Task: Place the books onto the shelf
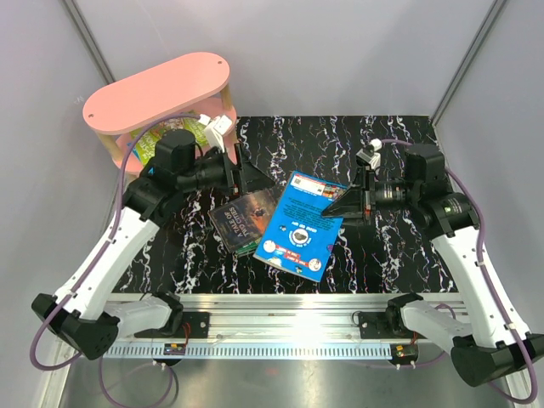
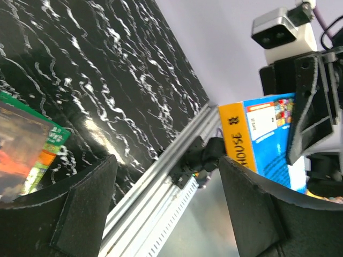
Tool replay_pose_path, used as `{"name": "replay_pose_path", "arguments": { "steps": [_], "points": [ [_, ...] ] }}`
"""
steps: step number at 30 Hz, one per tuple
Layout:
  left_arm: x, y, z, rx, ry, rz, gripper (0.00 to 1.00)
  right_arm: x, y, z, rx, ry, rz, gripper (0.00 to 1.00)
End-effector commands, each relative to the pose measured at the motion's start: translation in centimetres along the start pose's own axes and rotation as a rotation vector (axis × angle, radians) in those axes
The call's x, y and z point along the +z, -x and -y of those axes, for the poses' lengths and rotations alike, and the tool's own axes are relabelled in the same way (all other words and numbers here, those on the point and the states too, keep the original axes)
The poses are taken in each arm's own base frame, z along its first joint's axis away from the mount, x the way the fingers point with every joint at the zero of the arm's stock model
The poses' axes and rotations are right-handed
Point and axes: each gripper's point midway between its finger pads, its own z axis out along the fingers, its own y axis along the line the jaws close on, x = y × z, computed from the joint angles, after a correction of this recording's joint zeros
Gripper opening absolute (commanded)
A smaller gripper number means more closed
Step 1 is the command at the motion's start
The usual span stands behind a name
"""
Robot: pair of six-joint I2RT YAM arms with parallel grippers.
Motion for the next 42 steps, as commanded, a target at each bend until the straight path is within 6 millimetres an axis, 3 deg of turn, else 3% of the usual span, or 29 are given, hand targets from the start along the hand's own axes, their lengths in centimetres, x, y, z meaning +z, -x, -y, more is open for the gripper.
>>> {"name": "replay_pose_path", "arguments": {
  "steps": [1,11,15,19,23,26,27,28,29,30,41,42],
  "points": [
    [-0.4,1.4,3.5,0.031,-0.150,0.011,0.79,-0.2,0.2,-1.8,-0.082,0.072,-0.016,0.00],
    [0.2,2.3,6.6,0.015,-0.337,-0.017,0.78,0.8,2.1,-1.6,-0.097,0.093,-0.028,0.00],
    [0.8,2.5,6.6,0.003,-0.344,-0.025,0.77,1.2,2.4,-2.0,-0.102,0.114,-0.043,0.00],
    [2.4,2.3,5.7,-0.019,-0.313,-0.042,0.74,1.9,2.0,-3.6,-0.143,0.175,-0.089,0.00],
    [3.9,2.6,5.4,-0.030,-0.302,-0.044,0.69,3.4,0.2,-5.0,-0.181,0.248,-0.192,0.00],
    [4.6,3.3,5.6,-0.032,-0.298,-0.037,0.48,4.7,-1.2,-5.4,-0.200,0.273,-0.273,0.00],
    [4.6,3.5,5.6,-0.033,-0.290,-0.036,0.35,5.0,-1.3,-5.4,-0.204,0.273,-0.282,0.00],
    [4.6,4.0,5.8,-0.027,-0.287,-0.029,0.14,5.1,-1.3,-5.3,-0.206,0.272,-0.286,0.00],
    [4.6,4.2,5.8,-0.024,-0.280,-0.024,0.03,5.1,-1.3,-5.2,-0.207,0.271,-0.286,0.00],
    [4.6,4.4,5.7,-0.020,-0.263,-0.016,0.00,5.3,-1.2,-5.2,-0.209,0.268,-0.285,0.00],
    [1.9,1.8,5.1,-0.016,-0.217,-0.028,0.00,5.8,0.2,-4.3,-0.244,0.205,-0.248,0.00],
    [1.7,1.2,5.3,-0.022,-0.245,-0.050,0.10,5.8,0.4,-4.3,-0.243,0.205,-0.248,0.00]
  ]
}}
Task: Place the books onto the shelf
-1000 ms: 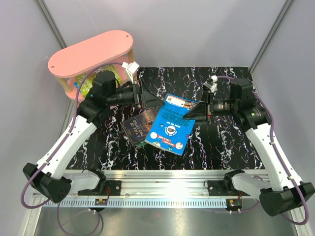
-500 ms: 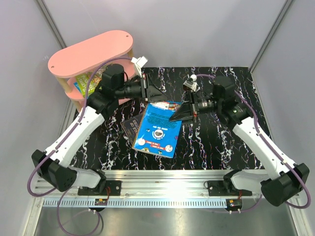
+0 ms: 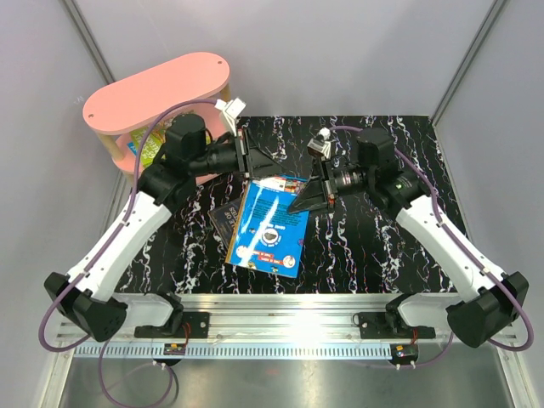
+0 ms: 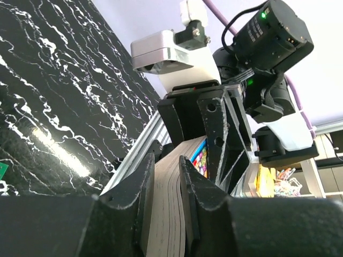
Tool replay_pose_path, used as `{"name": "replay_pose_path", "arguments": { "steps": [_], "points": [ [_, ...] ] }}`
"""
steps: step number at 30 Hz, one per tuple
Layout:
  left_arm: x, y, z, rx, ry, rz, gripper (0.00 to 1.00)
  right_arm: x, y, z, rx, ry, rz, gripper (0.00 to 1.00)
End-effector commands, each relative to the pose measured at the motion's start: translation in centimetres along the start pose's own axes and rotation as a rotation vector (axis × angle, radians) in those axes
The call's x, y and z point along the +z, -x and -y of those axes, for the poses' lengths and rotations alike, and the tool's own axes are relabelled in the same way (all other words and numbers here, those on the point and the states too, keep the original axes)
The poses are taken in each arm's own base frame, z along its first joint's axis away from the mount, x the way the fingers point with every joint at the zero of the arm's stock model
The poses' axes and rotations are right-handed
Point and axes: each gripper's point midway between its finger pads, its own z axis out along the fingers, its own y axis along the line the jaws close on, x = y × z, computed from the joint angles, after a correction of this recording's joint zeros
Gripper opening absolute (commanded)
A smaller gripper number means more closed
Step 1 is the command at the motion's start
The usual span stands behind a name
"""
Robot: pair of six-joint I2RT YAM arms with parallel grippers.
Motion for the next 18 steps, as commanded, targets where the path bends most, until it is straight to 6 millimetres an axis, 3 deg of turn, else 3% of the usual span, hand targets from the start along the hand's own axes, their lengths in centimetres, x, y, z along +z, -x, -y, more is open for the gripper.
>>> {"name": "replay_pose_path", "arguments": {
  "steps": [1,3,4,9,12,15,16,18],
  "points": [
    [-1.3,-1.4,1.6,0.044,-0.057,-0.010,0.21,-0.6,-0.3,-3.5,-0.143,0.071,-0.029,0.00],
    [-1.7,-1.7,2.3,0.040,-0.090,-0.014,0.40,-0.6,-0.2,-3.6,-0.148,0.074,-0.035,0.00],
    [-2.1,-2.2,2.6,0.041,-0.102,-0.014,0.44,-0.7,-0.2,-3.6,-0.151,0.074,-0.037,0.00],
    [-3.3,-3.3,4.2,0.043,-0.162,-0.044,0.48,-0.8,-0.1,-3.7,-0.158,0.075,-0.044,0.00],
    [-4.1,-3.8,5.2,0.048,-0.192,-0.050,0.41,-0.9,-0.3,-3.7,-0.160,0.072,-0.048,0.00],
    [-4.5,-4.1,5.7,0.048,-0.205,-0.055,0.16,-1.0,-0.5,-3.7,-0.168,0.073,-0.048,0.00],
    [-4.5,-4.2,5.6,0.045,-0.205,-0.060,0.00,-1.0,-0.6,-3.5,-0.164,0.068,-0.049,0.00],
    [-4.8,-4.5,5.7,0.042,-0.194,-0.061,0.00,-1.0,-0.5,-3.3,-0.167,0.057,-0.041,0.00]
  ]
}}
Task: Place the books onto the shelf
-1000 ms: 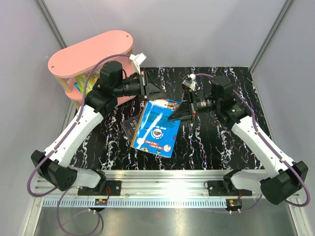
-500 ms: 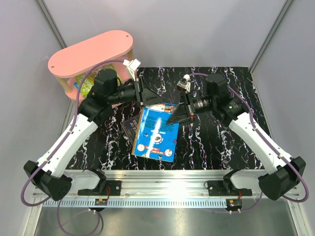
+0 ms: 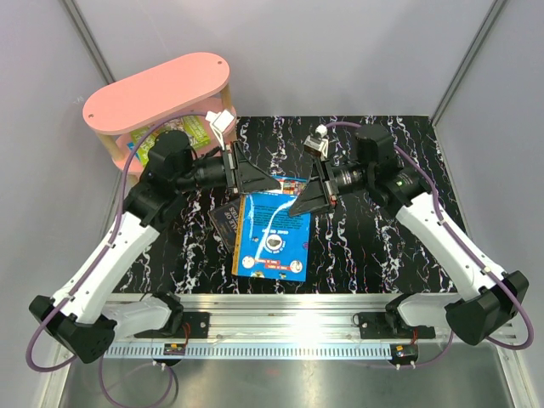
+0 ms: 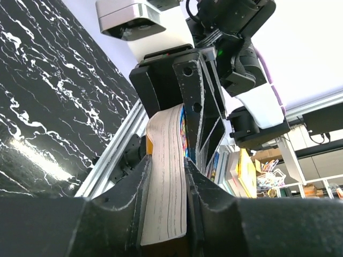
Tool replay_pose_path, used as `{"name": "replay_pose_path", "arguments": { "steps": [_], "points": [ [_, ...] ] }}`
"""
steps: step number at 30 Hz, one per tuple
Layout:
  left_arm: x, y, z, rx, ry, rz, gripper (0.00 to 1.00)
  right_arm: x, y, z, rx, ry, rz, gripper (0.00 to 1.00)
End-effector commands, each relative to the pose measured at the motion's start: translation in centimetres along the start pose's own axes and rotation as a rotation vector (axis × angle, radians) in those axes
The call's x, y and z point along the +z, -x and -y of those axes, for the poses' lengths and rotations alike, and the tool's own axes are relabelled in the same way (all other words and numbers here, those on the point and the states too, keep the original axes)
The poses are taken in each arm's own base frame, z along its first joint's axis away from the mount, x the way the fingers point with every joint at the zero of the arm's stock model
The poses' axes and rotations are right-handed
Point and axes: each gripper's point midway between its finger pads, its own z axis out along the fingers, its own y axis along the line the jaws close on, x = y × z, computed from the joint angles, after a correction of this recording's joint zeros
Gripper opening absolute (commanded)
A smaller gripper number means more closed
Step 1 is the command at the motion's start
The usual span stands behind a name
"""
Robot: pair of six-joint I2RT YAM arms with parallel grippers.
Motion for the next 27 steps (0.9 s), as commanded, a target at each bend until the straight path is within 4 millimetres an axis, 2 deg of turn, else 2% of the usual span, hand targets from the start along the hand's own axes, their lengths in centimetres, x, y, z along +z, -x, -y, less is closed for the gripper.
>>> {"name": "replay_pose_path", "arguments": {
  "steps": [1,4,5,6,7,8,9,11,12,14,15,16,19,20,21,22,23,24,25,27],
  "points": [
    [-1.7,-2.0,2.5,0.036,-0.073,-0.066,0.00,-0.9,0.5,-1.9,-0.080,0.012,0.033,0.00],
    [-2.0,-2.1,2.0,0.030,-0.021,-0.048,0.00,-0.8,1.4,-1.5,-0.065,-0.008,0.061,0.00],
    [-2.0,-2.0,0.8,0.021,0.041,-0.031,0.00,-0.8,2.4,-1.3,-0.064,-0.029,0.091,0.08],
    [-2.2,-1.6,0.8,0.031,0.063,-0.009,0.00,-0.9,2.8,-1.0,-0.053,-0.050,0.102,0.27],
    [-2.3,-1.3,0.4,0.031,0.095,0.013,0.00,-1.1,3.4,-1.6,-0.076,-0.060,0.123,0.73],
    [-2.5,-0.9,-0.1,0.033,0.135,0.040,0.00,-1.1,4.0,-1.4,-0.075,-0.081,0.138,0.84],
    [-3.0,0.2,-1.5,0.020,0.231,0.108,0.00,-1.6,4.6,-0.5,-0.070,-0.133,0.170,0.99],
    [-3.7,1.7,-2.0,-0.002,0.309,0.197,0.00,-2.4,5.3,-0.7,-0.089,-0.178,0.213,1.00],
    [-4.1,2.9,-2.5,-0.005,0.351,0.263,0.00,-3.3,5.7,0.2,-0.072,-0.233,0.252,1.00],
    [-4.5,4.5,-1.9,-0.016,0.357,0.347,0.00,-4.5,5.7,0.9,-0.057,-0.289,0.303,1.00],
    [-4.8,5.5,-2.4,-0.022,0.390,0.398,0.00,-5.2,5.6,2.0,-0.017,-0.345,0.338,1.00],
    [-5.3,6.4,-2.0,-0.026,0.405,0.442,0.00,-5.7,5.6,2.6,0.008,-0.374,0.365,1.00],
    [-7.5,9.0,-3.6,-0.103,0.540,0.624,0.00,-5.6,4.2,3.7,0.137,-0.360,0.403,1.00],
    [-8.8,10.1,-4.4,-0.141,0.591,0.726,0.00,-5.3,2.6,5.3,0.216,-0.346,0.395,1.00],
    [-9.7,10.5,-4.3,-0.148,0.597,0.783,0.00,-5.0,2.9,5.2,0.280,-0.291,0.429,1.00],
    [-10.2,10.8,-4.4,-0.155,0.610,0.828,0.00,-4.5,1.8,8.0,0.386,-0.287,0.425,1.00],
    [-11.0,11.4,-4.8,-0.157,0.636,0.888,0.00,-4.4,1.1,7.5,0.401,-0.238,0.440,1.00],
    [-11.2,11.6,-5.0,-0.154,0.654,0.902,0.00,-4.4,2.1,6.4,0.444,-0.152,0.491,1.00],
    [-11.3,11.7,-5.2,-0.152,0.673,0.911,0.00,-4.3,1.6,7.8,0.501,-0.136,0.505,1.00],
    [-11.1,11.8,-5.8,-0.150,0.716,0.909,0.00,-4.4,2.0,7.1,0.517,-0.109,0.540,1.00]
  ]
}}
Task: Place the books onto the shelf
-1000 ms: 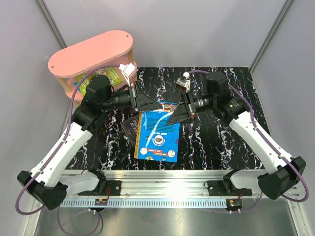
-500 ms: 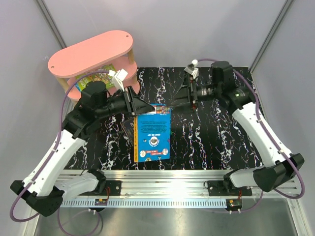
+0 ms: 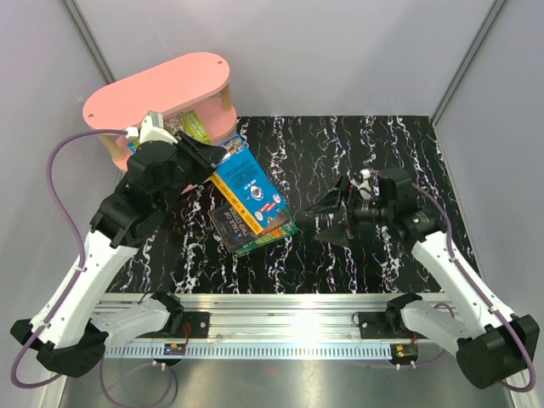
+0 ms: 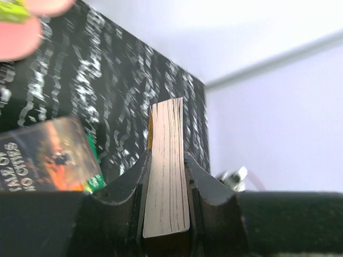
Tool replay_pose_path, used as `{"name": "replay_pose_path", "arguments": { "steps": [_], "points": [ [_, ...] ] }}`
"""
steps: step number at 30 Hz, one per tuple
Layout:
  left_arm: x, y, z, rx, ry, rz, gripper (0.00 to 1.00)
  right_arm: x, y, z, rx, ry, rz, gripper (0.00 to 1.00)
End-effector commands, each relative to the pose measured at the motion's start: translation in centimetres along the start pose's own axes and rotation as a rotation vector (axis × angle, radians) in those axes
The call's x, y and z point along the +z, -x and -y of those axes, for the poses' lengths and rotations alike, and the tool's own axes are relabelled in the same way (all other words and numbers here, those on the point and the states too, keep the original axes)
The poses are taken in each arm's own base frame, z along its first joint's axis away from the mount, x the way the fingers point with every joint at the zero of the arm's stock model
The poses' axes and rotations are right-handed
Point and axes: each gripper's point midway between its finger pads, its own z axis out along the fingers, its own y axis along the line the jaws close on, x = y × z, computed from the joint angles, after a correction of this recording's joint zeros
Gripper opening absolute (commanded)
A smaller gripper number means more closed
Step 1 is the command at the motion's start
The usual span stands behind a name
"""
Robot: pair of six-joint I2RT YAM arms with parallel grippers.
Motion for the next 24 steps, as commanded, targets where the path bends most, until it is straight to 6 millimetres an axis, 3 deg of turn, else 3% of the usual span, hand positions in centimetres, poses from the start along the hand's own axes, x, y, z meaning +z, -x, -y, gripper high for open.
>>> {"name": "replay_pose_path", "arguments": {
  "steps": [1,3,4,8,9,13,19,24],
  "points": [
    [-0.4,4.3,1.6,-0.080,0.014,0.195,0.00,-0.7,1.0,-5.4,0.052,0.162,0.070,1.00],
    [0.0,3.7,1.4,-0.083,0.032,0.196,0.00,0.0,1.5,-4.2,0.063,0.063,0.069,1.00],
    [0.2,3.4,1.5,-0.085,0.029,0.194,0.00,-0.1,1.6,-5.4,0.044,0.062,0.072,1.00],
    [1.0,2.6,2.5,-0.099,0.003,0.182,0.00,1.9,2.1,-6.5,0.090,0.074,0.041,1.00],
    [1.3,2.4,2.5,-0.101,0.006,0.178,0.00,2.2,2.3,-7.9,0.097,0.125,0.036,1.00],
    [1.6,2.9,3.8,-0.109,-0.019,0.189,0.00,4.0,1.4,-8.4,0.127,0.108,-0.028,1.00],
    [1.9,4.1,4.8,-0.087,-0.017,0.221,0.00,4.6,0.2,-6.4,0.160,0.015,-0.071,1.00],
    [2.0,3.8,4.9,-0.145,-0.033,0.221,0.00,5.2,-0.2,-6.5,0.206,0.069,-0.075,1.00]
  ]
}}
